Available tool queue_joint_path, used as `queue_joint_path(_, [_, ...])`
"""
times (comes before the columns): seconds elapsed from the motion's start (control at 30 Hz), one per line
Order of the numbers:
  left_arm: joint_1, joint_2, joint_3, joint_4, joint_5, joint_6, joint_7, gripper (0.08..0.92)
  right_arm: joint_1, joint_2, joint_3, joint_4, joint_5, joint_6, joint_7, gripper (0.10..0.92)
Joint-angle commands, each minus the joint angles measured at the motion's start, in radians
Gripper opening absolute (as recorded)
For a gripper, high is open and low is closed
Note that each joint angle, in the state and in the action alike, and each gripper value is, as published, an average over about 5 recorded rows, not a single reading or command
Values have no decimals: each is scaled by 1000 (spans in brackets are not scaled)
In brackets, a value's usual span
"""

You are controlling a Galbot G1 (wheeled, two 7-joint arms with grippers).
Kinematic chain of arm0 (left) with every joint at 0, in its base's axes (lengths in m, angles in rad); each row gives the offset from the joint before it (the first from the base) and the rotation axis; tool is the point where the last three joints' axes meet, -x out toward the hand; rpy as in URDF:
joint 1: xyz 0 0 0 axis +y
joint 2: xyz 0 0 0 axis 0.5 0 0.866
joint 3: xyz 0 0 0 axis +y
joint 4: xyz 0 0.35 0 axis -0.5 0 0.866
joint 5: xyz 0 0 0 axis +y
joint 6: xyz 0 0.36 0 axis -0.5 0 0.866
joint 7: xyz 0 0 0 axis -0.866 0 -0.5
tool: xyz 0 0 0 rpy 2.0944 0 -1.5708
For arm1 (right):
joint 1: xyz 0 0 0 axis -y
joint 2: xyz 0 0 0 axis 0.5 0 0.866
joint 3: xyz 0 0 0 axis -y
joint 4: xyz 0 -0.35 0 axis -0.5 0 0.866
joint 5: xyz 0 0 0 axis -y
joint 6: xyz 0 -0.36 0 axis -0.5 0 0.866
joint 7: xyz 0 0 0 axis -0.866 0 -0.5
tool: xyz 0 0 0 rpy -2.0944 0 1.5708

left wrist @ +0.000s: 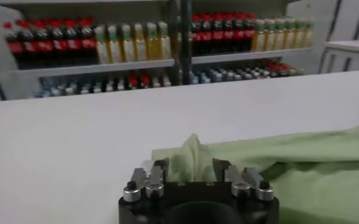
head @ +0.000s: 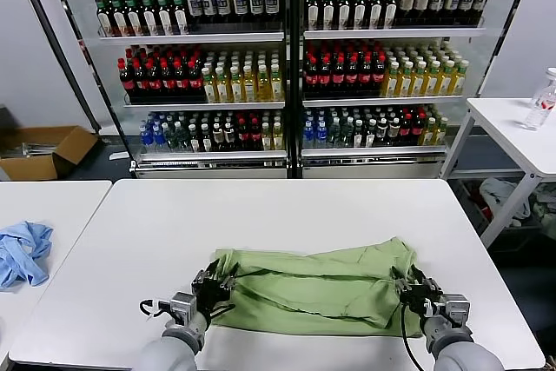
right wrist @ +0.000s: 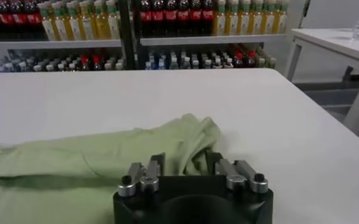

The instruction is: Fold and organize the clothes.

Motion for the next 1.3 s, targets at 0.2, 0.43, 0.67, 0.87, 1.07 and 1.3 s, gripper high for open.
queue_joint_path(0.2, [41, -164, 5, 90, 138, 32, -129, 755, -37, -3, 10, 25, -11, 0, 0, 785])
queue_joint_path(0.43, [62, -159, -13, 60, 28, 36, -122, 681, -47, -7, 21, 35, 0, 1, 2, 822])
queue_joint_path(0.67, [85, -132, -85, 11, -108, 0, -91, 482, -54, -7, 28, 46, 3, 6, 4, 823])
queue_joint_path(0.87, [99, -49, -250, -44, -217, -12, -62, 308, -62, -13, 37, 57, 9, 11, 6, 823])
queue_joint_path(1.07, [108, 103, -478, -70, -307, -16, -34, 144, -61, -21, 41, 61, 17, 15, 8, 823])
queue_joint_path(1.3, [76, 243, -702, -42, -378, -10, -5, 112, -61, -27, 34, 73, 20, 16, 8, 823])
